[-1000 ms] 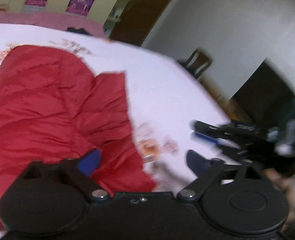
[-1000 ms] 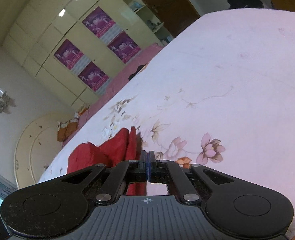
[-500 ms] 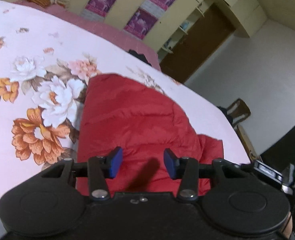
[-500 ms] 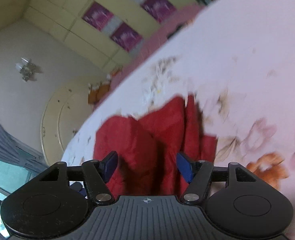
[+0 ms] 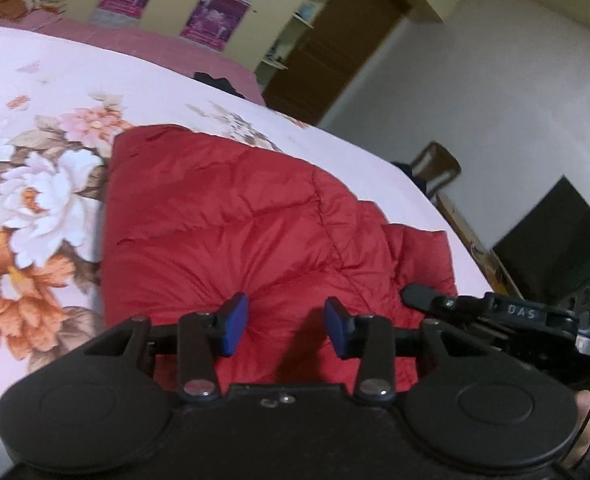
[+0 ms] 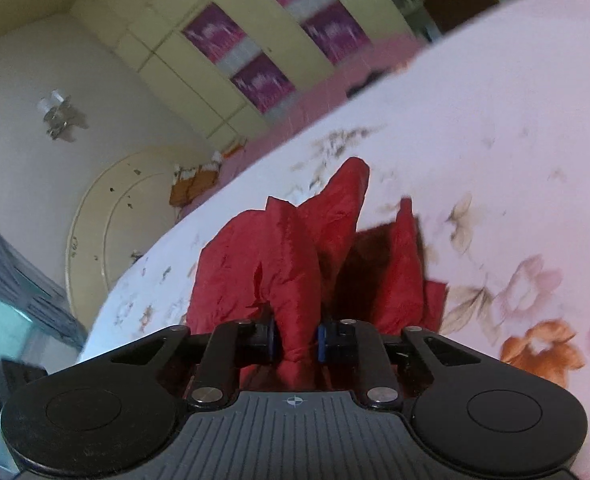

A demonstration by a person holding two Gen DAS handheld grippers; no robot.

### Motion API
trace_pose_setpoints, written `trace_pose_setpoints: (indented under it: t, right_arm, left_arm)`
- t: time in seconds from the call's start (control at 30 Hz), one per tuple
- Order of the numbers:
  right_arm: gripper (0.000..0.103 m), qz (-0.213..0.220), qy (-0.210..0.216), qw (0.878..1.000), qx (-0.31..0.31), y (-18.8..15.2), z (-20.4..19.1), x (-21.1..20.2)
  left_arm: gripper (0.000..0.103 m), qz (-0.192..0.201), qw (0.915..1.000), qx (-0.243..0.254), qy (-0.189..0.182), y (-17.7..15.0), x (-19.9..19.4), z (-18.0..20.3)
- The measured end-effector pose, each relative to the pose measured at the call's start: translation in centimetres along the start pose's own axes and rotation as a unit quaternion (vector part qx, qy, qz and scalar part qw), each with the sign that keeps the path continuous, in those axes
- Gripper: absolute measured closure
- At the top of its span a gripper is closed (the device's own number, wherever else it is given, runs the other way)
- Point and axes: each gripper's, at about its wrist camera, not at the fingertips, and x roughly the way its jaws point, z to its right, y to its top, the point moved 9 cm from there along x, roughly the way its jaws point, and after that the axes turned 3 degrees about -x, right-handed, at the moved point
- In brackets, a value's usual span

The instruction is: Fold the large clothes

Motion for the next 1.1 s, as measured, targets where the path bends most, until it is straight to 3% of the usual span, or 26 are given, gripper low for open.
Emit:
trace_pose_setpoints:
  t: [0.13, 0.3, 0.4, 0.47, 0.53, 0.57, 0.63, 0.67, 0.73, 0.8, 0.87, 1.0, 1.1]
  right_arm:
    - [0.085, -0.018, -0.007, 0.999, 0.051, -2.1, 3.5, 1.4]
    - [0.085, -0.015, 0.038, 0.984, 0.173, -3.9, 7.5, 3.1]
    - [0.085, -0.021, 0.05, 0.979, 0.195, -3.8, 8.1, 2.7]
    - [0.083, -0.022, 0.025, 0.986, 0.165, -2.9, 7.5, 1.3]
    - [0.065, 0.007, -0.037, 0.995, 0.093, -1.1, 6.5, -1.5]
    - [0.065, 0.025, -0.062, 0.997, 0.041, -0.2, 5.5, -2.8]
    - [0.065, 0.039, -0.064, 0.997, -0.021, 1.2, 3.5, -3.8]
    - [0.066, 0.04, -0.058, 0.996, -0.049, 1.8, 2.3, -3.8]
    - [0.085, 0.023, -0.058, 0.993, -0.104, 2.3, 0.3, -2.5]
    - [0.085, 0.0, -0.071, 0.987, -0.145, 2.0, -0.8, -0.7]
    - [0.089, -0.013, -0.096, 0.981, -0.166, 1.8, -0.8, 0.7]
    - [0.091, 0.008, -0.072, 0.983, -0.168, 2.8, -2.0, 0.5]
    - [0.091, -0.016, -0.071, 0.979, -0.19, 3.3, -2.6, 3.3]
  left_arm:
    - [0.063, -0.021, 0.9995, 0.021, 0.011, -0.4, 1.9, 0.4]
    - [0.063, -0.045, 0.9983, 0.027, 0.028, -1.1, 3.7, -0.1]
    - [0.064, -0.048, 0.9978, 0.028, 0.035, -1.1, 3.4, 0.1]
    - [0.063, -0.048, 0.9978, 0.029, 0.035, -0.9, 2.5, 0.5]
    - [0.059, -0.022, 0.9991, 0.028, 0.022, 0.0, 0.5, 0.9]
    - [0.059, -0.003, 0.999, 0.037, 0.022, 0.4, -0.6, 1.0]
    - [0.059, 0.016, 0.9978, 0.054, 0.035, 1.1, -1.9, 0.8]
    - [0.059, 0.02, 0.9978, 0.056, 0.029, 1.2, -2.2, 0.9]
    - [0.061, 0.012, 0.9977, 0.061, 0.024, 0.8, -2.2, 1.5]
    - [0.06, 0.01, 0.9946, 0.1, 0.027, -0.3, -2.1, 2.9]
    - [0.061, 0.024, 0.9891, 0.132, 0.062, -0.3, -1.8, 3.1]
    - [0.061, 0.041, 0.9929, 0.086, 0.071, 3.2, -1.0, 0.8]
    - [0.061, 0.03, 0.9942, 0.077, 0.068, 5.3, 0.7, -0.3]
